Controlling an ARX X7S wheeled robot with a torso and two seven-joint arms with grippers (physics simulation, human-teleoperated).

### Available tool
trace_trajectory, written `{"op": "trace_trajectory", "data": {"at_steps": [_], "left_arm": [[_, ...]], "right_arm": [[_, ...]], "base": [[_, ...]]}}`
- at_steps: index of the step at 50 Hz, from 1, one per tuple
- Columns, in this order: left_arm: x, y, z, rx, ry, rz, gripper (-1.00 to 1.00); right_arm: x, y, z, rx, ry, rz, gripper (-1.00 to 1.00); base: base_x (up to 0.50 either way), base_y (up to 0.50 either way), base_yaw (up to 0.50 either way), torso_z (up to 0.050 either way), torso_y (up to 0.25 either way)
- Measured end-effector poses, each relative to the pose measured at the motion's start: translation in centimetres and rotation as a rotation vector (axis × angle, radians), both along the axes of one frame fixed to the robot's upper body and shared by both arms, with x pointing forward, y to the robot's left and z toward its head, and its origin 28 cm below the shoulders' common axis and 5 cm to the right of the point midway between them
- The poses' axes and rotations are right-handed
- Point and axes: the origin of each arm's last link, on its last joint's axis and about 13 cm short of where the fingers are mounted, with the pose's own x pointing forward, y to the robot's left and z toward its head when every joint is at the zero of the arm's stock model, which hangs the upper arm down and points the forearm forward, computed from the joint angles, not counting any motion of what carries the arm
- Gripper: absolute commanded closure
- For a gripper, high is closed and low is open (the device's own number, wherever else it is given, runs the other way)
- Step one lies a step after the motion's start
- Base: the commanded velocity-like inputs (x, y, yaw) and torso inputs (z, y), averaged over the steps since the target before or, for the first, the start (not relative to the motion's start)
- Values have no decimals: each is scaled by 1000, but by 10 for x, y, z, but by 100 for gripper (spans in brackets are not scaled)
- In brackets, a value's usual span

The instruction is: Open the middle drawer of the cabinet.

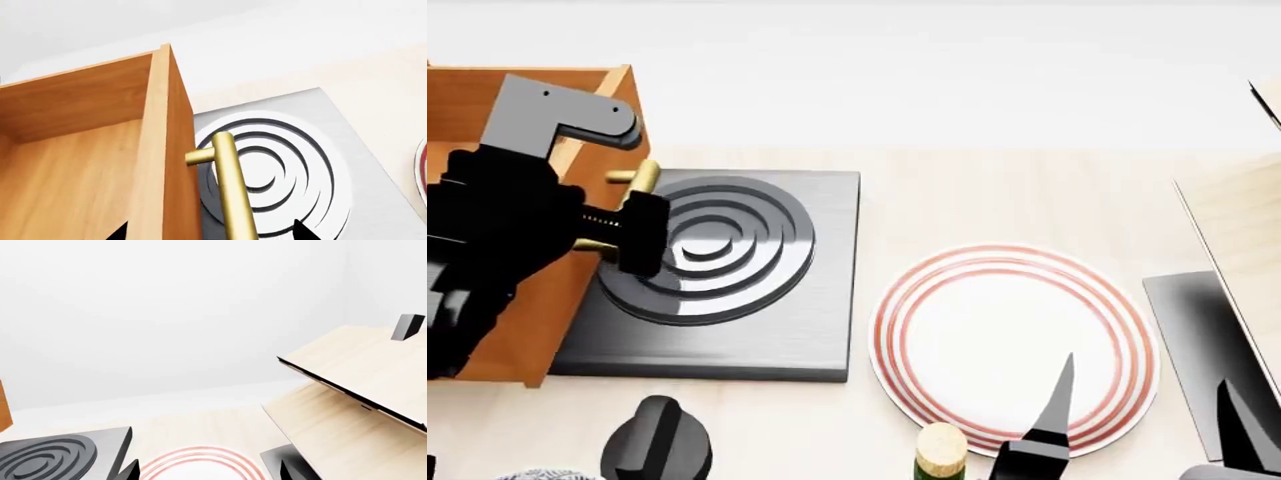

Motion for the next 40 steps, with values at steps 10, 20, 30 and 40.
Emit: {"op": "trace_trajectory", "data": {"at_steps": [10,20,30,40], "left_arm": [[-6,-6,1,-9,8,-16,-100],[-12,-12,1,-1,6,9,-100],[-19,-17,-4,40,-32,24,-100],[-30,-27,-6,62,-137,-37,-100]], "right_arm": [[0,0,1,-1,0,0,-100],[0,0,2,-4,0,0,-100],[-1,0,2,-4,-1,0,-100],[-1,0,2,-5,-2,3,-100]], "base": [[0,0,0,0,1],[-2,-2,-3,0,2],[-2,-3,-5,0,3],[-1,-2,-4,0,2]]}}
